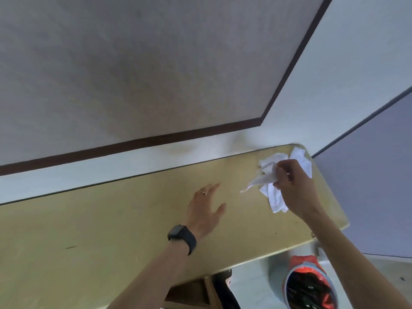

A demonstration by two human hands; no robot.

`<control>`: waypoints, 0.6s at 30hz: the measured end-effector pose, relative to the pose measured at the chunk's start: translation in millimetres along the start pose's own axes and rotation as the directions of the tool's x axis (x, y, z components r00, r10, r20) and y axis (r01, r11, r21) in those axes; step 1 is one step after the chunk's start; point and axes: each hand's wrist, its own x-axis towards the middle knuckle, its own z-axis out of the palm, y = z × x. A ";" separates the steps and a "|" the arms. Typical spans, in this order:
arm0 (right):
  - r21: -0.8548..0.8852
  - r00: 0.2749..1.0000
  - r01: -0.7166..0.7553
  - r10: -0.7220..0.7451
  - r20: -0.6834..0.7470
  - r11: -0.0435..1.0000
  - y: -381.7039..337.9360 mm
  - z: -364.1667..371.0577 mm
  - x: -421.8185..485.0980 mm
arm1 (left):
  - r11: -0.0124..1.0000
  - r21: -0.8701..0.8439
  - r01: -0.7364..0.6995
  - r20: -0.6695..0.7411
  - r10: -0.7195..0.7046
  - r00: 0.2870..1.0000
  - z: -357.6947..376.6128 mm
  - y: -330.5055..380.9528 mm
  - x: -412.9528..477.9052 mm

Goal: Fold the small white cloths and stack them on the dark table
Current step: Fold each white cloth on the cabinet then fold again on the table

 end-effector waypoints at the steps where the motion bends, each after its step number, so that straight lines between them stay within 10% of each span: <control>1: -0.010 0.999 0.037 -0.037 0.024 0.999 -15.0 -4.1 -7.3 | 0.998 -0.044 -0.049 -0.062 0.046 0.997 -14.0 12.2 -0.1; 18: -0.060 0.908 0.254 -0.216 0.359 0.965 -122.8 58.3 -120.4 | 0.936 0.267 -0.231 -0.201 0.288 0.936 -133.7 -8.1 -111.0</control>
